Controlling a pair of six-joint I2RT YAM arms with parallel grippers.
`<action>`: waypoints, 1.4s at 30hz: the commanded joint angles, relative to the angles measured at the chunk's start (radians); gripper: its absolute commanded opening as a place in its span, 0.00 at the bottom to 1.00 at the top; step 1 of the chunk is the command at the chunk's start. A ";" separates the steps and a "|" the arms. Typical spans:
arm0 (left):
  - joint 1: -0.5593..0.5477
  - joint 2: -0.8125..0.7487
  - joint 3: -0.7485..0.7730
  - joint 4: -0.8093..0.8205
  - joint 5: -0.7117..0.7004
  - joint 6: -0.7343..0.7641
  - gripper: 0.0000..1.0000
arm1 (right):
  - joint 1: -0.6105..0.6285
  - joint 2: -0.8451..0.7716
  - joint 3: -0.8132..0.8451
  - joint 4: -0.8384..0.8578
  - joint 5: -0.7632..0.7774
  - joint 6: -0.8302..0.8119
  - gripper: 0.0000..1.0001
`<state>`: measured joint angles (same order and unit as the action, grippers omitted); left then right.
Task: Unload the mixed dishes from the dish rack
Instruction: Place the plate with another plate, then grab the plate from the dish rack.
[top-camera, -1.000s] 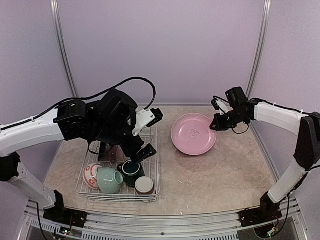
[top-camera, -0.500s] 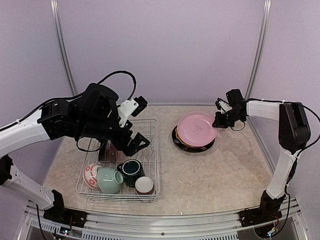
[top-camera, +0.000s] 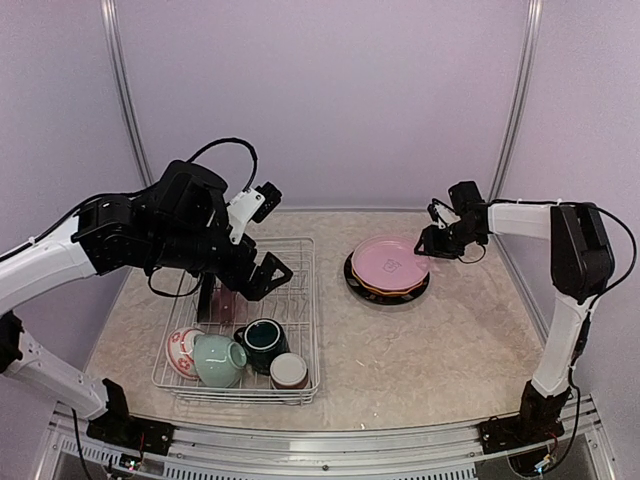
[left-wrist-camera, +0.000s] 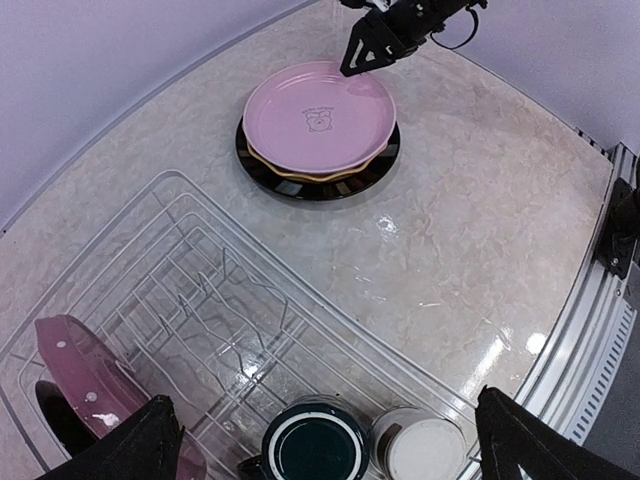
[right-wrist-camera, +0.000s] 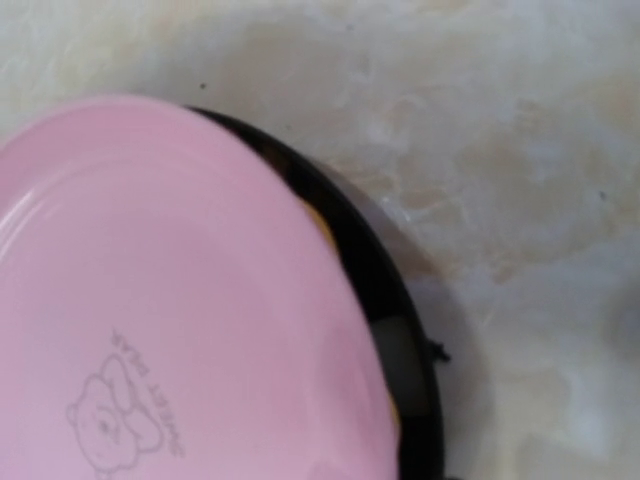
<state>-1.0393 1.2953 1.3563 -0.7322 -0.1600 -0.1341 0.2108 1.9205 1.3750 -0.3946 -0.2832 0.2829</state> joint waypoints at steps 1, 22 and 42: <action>0.045 -0.019 -0.011 0.001 0.022 -0.066 0.99 | 0.001 -0.032 -0.013 -0.005 0.024 0.000 0.59; 0.252 -0.167 -0.195 0.109 0.128 -0.391 0.99 | 0.047 -0.303 0.035 -0.219 0.054 -0.017 0.99; 0.396 -0.172 -0.198 0.105 0.288 -0.495 0.99 | 0.149 -0.404 -0.022 -0.265 0.043 -0.053 0.99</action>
<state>-0.6628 1.1275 1.1797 -0.6147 0.0967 -0.6037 0.3290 1.5463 1.3857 -0.6235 -0.2371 0.2470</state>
